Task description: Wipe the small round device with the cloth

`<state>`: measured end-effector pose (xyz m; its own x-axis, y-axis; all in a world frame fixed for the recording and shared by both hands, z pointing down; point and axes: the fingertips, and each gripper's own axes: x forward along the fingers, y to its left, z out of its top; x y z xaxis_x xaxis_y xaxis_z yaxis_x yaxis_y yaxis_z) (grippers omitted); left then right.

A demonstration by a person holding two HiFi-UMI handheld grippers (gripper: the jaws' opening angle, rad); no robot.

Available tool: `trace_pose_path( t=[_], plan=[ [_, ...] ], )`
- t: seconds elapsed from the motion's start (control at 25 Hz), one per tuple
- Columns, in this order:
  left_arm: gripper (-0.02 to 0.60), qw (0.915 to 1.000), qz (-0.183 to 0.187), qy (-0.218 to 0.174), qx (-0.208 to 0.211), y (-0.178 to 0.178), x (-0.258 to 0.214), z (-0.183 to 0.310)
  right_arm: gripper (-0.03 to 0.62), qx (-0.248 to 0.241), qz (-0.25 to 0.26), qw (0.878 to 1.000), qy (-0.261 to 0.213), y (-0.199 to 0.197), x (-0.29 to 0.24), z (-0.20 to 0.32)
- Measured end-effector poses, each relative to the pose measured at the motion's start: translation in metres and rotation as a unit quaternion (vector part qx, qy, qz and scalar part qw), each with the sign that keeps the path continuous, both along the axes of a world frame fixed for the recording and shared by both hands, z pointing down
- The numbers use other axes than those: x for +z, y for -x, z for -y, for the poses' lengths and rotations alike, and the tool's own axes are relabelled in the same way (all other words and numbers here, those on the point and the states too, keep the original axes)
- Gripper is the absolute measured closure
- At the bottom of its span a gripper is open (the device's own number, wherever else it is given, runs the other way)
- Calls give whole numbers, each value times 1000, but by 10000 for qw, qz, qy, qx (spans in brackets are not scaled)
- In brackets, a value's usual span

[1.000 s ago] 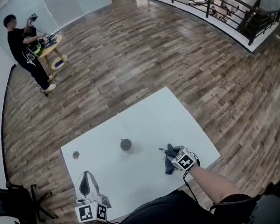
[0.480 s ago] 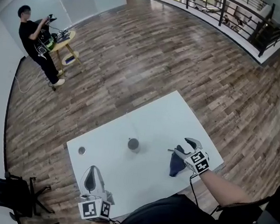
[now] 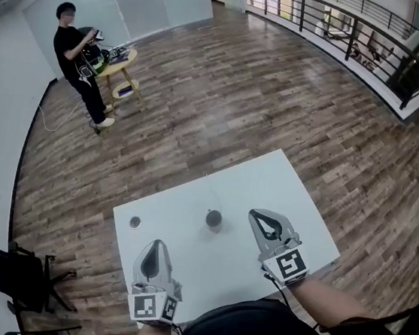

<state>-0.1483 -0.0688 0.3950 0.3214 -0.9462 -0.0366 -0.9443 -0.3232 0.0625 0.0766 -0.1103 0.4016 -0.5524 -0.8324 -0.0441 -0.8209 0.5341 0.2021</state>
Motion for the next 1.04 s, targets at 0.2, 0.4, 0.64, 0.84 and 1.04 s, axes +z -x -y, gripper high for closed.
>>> trace_pose_path(
  t=[0.2, 0.4, 0.64, 0.84, 1.04],
  plan=[
    [575, 9998, -25, 217, 40, -3, 17, -6, 592, 99, 34, 9983, 567, 21, 46, -21],
    [575, 9995, 0, 308, 13, -5, 27, -7, 592, 24, -45, 9948, 1018, 27, 71, -30],
    [575, 9994, -17, 345, 9, -4, 29, -5, 592, 151, 55, 9948, 1004, 21, 68, -22],
    [575, 9993, -26, 377, 21, -5, 26, -1, 592, 256, 33, 9949, 972, 17, 67, -16],
    [575, 9993, -52, 380, -26, -6, 22, -1, 592, 276, 72, 9947, 986, 14, 66, -15]
  ],
)
